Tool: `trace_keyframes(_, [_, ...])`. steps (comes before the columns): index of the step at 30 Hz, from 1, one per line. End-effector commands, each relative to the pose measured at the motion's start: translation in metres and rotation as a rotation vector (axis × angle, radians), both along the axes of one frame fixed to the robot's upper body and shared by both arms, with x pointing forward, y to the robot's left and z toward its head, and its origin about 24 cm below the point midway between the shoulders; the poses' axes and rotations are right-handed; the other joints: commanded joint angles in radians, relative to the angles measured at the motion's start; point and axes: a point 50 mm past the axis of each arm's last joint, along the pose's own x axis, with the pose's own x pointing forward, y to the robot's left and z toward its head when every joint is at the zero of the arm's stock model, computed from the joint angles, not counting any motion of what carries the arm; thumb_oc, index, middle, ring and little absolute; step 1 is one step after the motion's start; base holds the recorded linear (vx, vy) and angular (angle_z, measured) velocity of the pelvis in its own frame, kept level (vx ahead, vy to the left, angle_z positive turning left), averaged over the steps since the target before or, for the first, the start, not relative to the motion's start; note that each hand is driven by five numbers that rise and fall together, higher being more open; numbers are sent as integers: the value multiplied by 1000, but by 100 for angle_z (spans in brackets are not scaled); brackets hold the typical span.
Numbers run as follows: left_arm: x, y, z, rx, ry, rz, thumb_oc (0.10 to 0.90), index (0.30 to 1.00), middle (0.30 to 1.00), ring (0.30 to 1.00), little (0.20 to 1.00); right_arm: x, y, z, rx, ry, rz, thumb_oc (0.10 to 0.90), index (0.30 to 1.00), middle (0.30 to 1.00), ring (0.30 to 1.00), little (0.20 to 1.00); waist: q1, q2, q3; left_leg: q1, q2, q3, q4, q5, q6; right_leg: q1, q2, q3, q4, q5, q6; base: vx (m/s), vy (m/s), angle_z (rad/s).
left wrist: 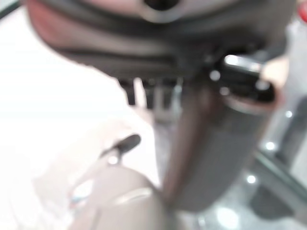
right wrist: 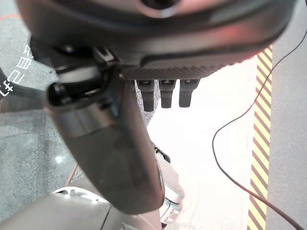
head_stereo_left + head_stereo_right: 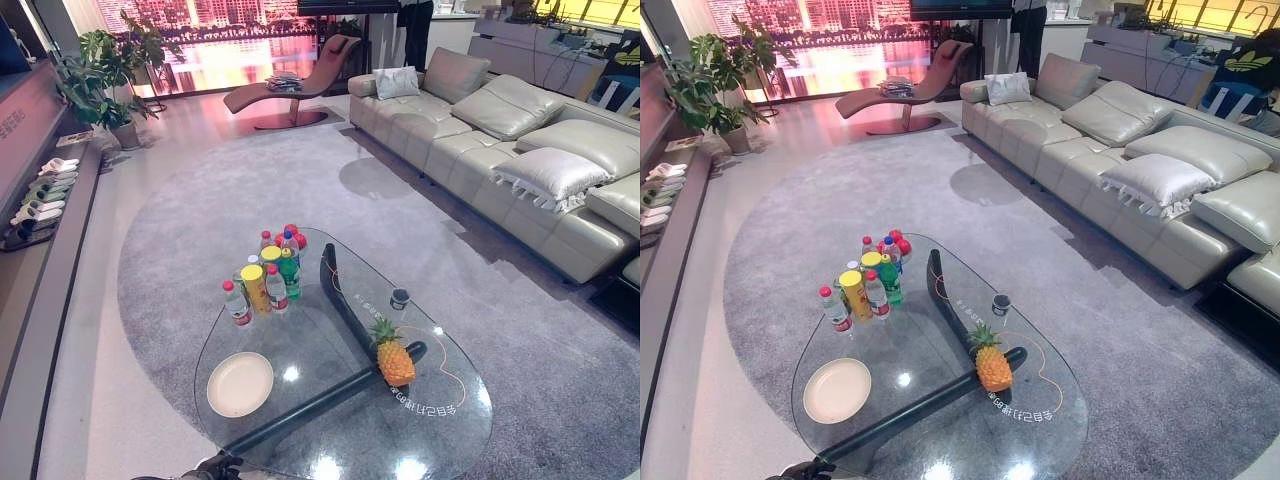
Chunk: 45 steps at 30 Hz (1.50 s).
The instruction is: Pick up the fruit to the plate
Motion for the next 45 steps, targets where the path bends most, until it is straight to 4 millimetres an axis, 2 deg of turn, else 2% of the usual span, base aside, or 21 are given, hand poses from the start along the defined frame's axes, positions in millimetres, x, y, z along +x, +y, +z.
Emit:
trace_keyframes(1, [6,3,1,18,15,15,800,900,900,900,900,19,-16,8,-71,-10,-30,800,900,900,900,900,20,11,59,9,71,33,6,-3,-33,-43,-58,16,-1,84,39,-40,18,-1])
trace_keyframes(7, [10,3,2,12,-14,107,800,900,900,900,900,21,-16,8,-71,-20,-10,800,900,900,900,900,15,18,113,-75,71,33,6,27,-33,-138,-59,25,-1,112,39,-45,7,-3])
trace_keyframes(10, [24,2,6,-7,-74,163,800,900,900,900,900,36,-21,13,-96,-62,-1,800,900,900,900,900,3,36,183,-166,58,18,6,47,-29,-239,-59,36,-1,138,32,-217,28,-4])
trace_keyframes(13, [35,1,9,-23,-116,185,800,900,900,900,900,48,-25,17,-111,-89,-7,800,900,900,900,900,1,44,218,-210,47,9,6,53,-24,-287,-58,44,-1,151,30,-159,16,1])
trace_keyframes(15, [49,1,15,-54,-175,219,800,900,900,900,900,65,-30,24,-130,-137,-27,800,900,900,900,900,1,52,268,-263,36,2,6,62,-20,-345,-60,45,-1,170,28,-219,29,-6])
trace_keyframes(20, [88,3,34,-168,-351,364,800,900,900,900,900,95,-40,38,-150,-265,-90,800,900,900,900,900,6,52,339,-344,16,-12,6,79,-20,-423,-60,46,-1,191,28,-142,-13,-6])
trace_keyframes(22, [107,3,45,-232,-427,396,800,900,900,900,900,111,-45,48,-175,-370,-146,800,900,900,900,900,7,49,363,-369,10,-16,6,83,-21,-447,-63,40,-1,199,28,-126,-32,1])
trace_keyframes(26, [141,0,69,-373,-602,503,800,900,900,900,900,155,-63,82,-278,-681,-274,800,900,900,900,900,8,51,417,-423,0,-21,6,84,-17,-503,-71,39,-1,212,31,-114,-10,3])
trace_keyframes(29, [162,6,90,-410,-753,606,800,900,900,900,900,181,-64,105,-321,-882,-335,800,900,900,900,900,1,46,456,-465,2,-19,6,92,-16,-554,-70,49,15,214,33,-113,-33,2])
trace_keyframes(34, [184,20,116,-409,-941,802,800,900,900,900,900,201,-62,125,-324,-1072,-464,800,900,900,900,900,-1,38,491,-544,-7,-28,25,98,-4,-657,-75,65,99,184,30,-98,-33,4])
trace_keyframes(40, [193,28,129,-384,-995,842,800,900,900,900,900,209,-63,135,-316,-1133,-526,800,900,900,900,900,-1,30,491,-666,-7,-55,131,73,-5,-768,-85,69,182,161,29,-51,-24,7])
trace_keyframes(45, [203,35,143,-359,-1031,847,800,900,900,900,900,216,-61,139,-286,-1156,-529,800,900,900,900,900,-4,17,491,-770,-5,-82,223,56,-8,-858,-74,70,246,147,23,-38,-26,2])
